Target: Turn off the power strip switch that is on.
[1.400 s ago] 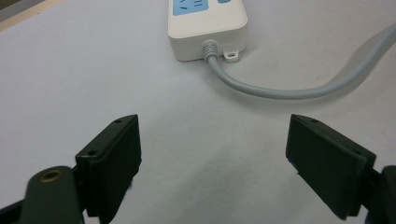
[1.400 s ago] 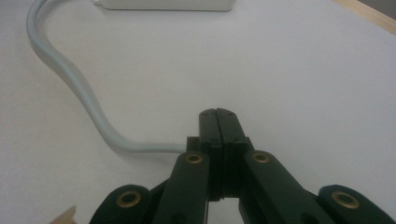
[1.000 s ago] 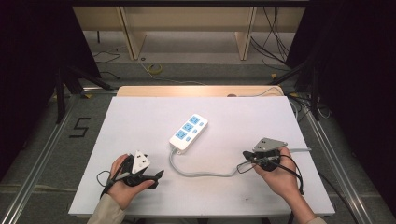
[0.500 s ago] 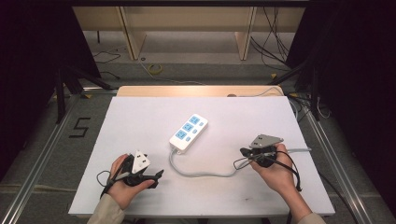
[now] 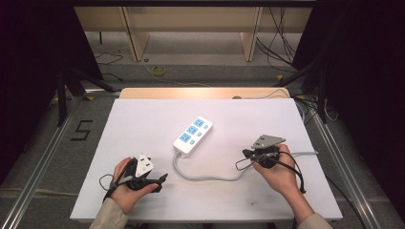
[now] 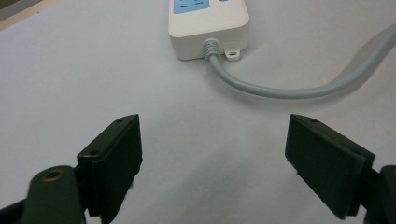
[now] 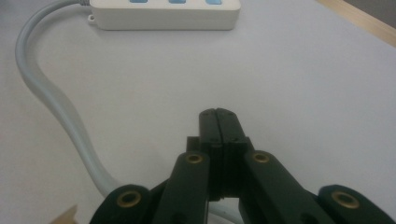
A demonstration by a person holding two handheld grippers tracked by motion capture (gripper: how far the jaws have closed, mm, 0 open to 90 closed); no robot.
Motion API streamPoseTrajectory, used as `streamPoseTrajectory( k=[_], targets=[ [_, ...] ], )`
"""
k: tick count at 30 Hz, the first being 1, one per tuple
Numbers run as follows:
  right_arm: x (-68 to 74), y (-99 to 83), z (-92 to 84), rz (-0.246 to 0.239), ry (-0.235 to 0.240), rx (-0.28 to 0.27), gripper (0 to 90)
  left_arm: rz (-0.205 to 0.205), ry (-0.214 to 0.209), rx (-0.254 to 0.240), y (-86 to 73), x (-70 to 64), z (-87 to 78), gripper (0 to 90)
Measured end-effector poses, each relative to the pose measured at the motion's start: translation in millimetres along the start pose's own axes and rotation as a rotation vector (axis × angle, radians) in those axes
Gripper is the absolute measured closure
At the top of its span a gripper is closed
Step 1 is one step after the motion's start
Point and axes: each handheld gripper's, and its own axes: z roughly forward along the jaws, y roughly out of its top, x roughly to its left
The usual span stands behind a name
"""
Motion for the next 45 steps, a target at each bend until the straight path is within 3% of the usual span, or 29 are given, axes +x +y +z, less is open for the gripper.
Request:
streamPoseTrajectory(
  k=[45],
  targets=[
    [-1.2, 33.3, 32.9, 0.000, 0.009, 0.019, 90.0, -0.002, -0.007, -0.011, 0.5, -1.1, -0.2, 16.1]
  ],
)
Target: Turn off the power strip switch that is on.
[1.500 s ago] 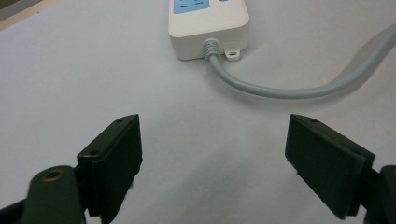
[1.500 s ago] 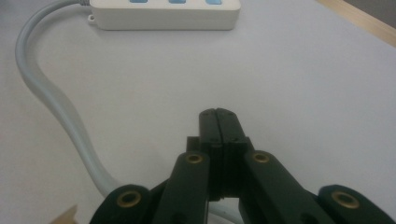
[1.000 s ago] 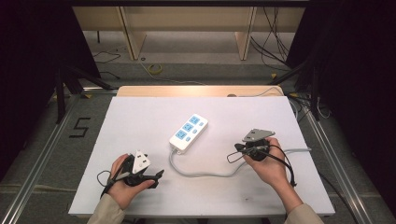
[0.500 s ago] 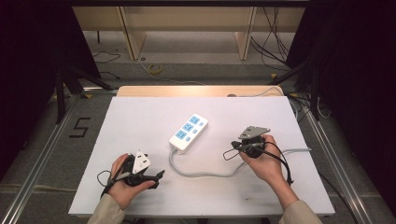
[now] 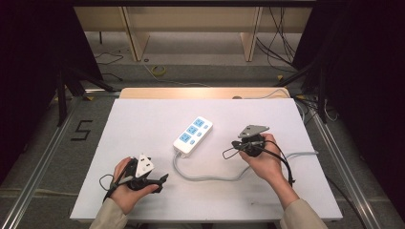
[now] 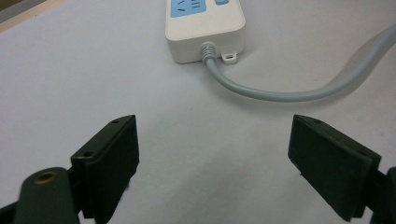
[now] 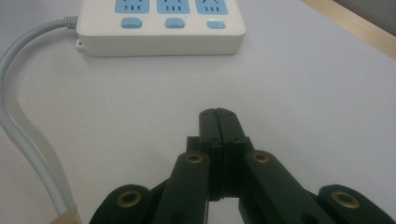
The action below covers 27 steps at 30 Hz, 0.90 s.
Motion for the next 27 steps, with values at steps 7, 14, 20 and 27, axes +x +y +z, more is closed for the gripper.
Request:
streamPoseTrajectory(
  k=[7, 14, 20, 27],
  targets=[
    [0.8, 5.9, 7.8, -0.005, 0.008, 0.011, 90.0, 0.001, 0.000, -0.001, 0.1, 0.0, 0.2, 16.2],
    [1.1, 12.8, 14.2, -0.002, 0.016, 0.015, 90.0, 0.003, 0.000, 0.001, -0.2, 0.3, 0.4, 16.4],
    [0.0, 18.1, 20.1, 0.001, 0.017, 0.016, 90.0, 0.005, 0.000, 0.000, 0.0, 0.9, 0.9, 16.5],
    [-0.2, 24.4, 26.4, 0.007, 0.019, 0.013, 90.0, 0.004, 0.002, -0.002, -0.1, 0.1, 0.1, 16.5]
  ],
)
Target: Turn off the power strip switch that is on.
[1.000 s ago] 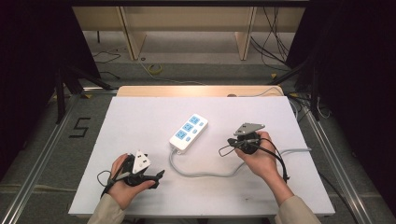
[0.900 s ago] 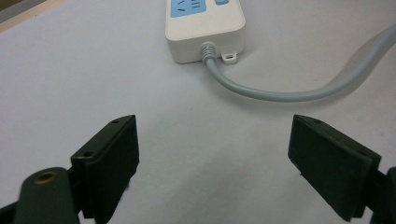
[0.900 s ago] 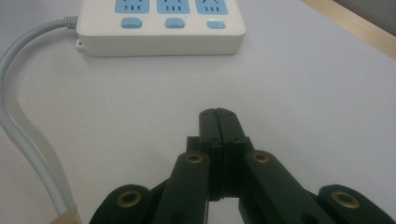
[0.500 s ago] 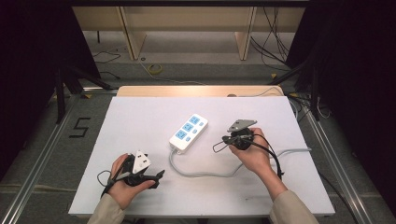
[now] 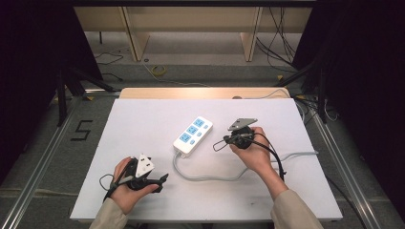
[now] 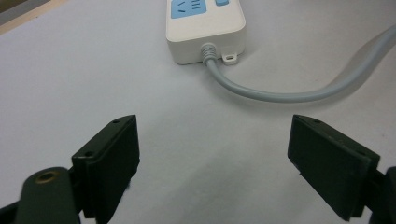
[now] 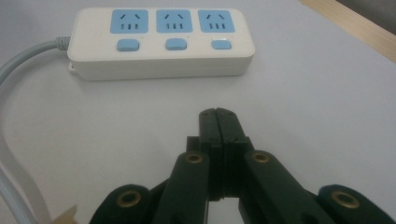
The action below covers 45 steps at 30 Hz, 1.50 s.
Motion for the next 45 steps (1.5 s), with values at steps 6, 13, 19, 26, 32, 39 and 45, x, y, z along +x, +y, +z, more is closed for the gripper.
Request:
streamPoseTrajectory(
  k=[6, 13, 19, 26, 32, 39, 45],
  targets=[
    [-0.8, 0.5, 5.9, 0.003, 0.001, 0.000, 90.0, 0.001, -0.003, 0.000, 0.4, -0.1, 0.4, 16.7],
    [-1.9, 4.2, 11.4, 0.004, 0.001, 0.011, 90.0, 0.002, -0.002, 0.000, 0.5, 0.2, 0.5, 16.8],
    [-1.4, 8.1, 15.4, 0.001, 0.002, 0.016, 90.0, 0.005, -0.004, -0.001, 0.5, 0.2, 0.5, 16.9],
    [-3.2, 13.3, 20.2, 0.006, 0.007, 0.017, 90.0, 0.004, -0.005, 0.000, 0.5, 0.3, 0.7, 17.0],
    [-4.7, 15.5, 23.8, 0.015, 0.009, 0.022, 90.0, 0.001, -0.003, 0.000, 0.3, 0.4, 0.3, 17.1],
    [-7.6, 19.4, 26.5, 0.019, 0.004, 0.020, 90.0, 0.003, -0.005, 0.001, 0.4, 0.4, 1.1, 17.1],
    [-8.6, 24.4, 29.7, 0.014, 0.000, 0.027, 90.0, 0.003, -0.006, 0.000, 0.4, 0.7, 0.7, 17.2]
  ],
)
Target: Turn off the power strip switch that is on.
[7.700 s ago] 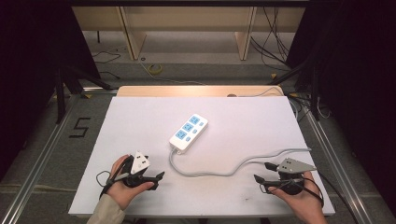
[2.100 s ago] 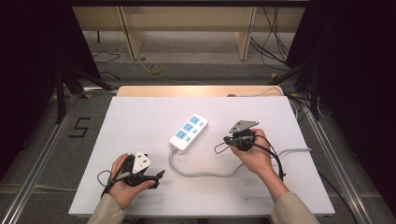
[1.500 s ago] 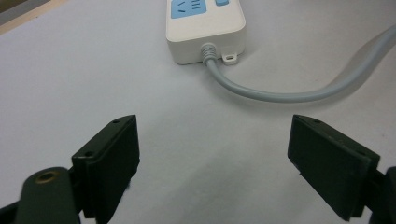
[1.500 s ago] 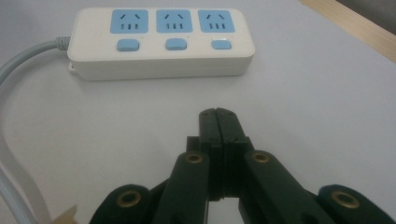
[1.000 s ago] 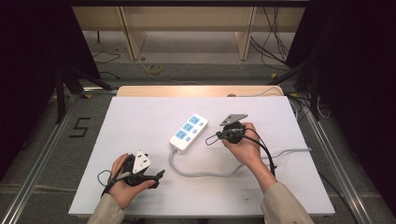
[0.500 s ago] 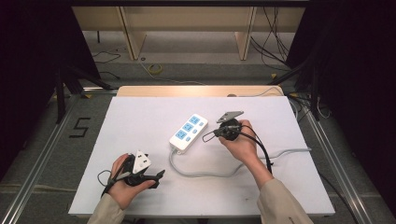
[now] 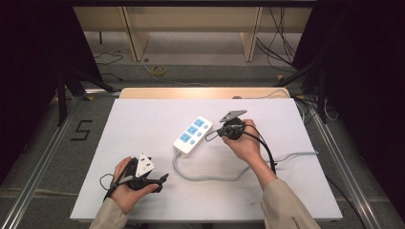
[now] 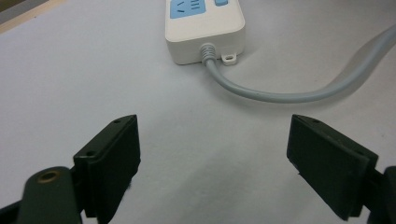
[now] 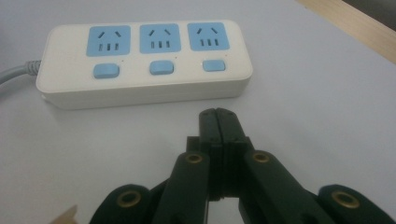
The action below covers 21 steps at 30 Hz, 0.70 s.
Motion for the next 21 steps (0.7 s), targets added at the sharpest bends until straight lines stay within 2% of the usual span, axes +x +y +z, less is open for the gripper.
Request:
streamPoseTrajectory(
  k=[21],
  targets=[
    [-2.1, 11.1, 10.4, 0.015, -0.004, 0.001, 90.0, 0.003, 0.000, -0.002, 0.4, -0.1, 0.0, 17.2]
  ],
)
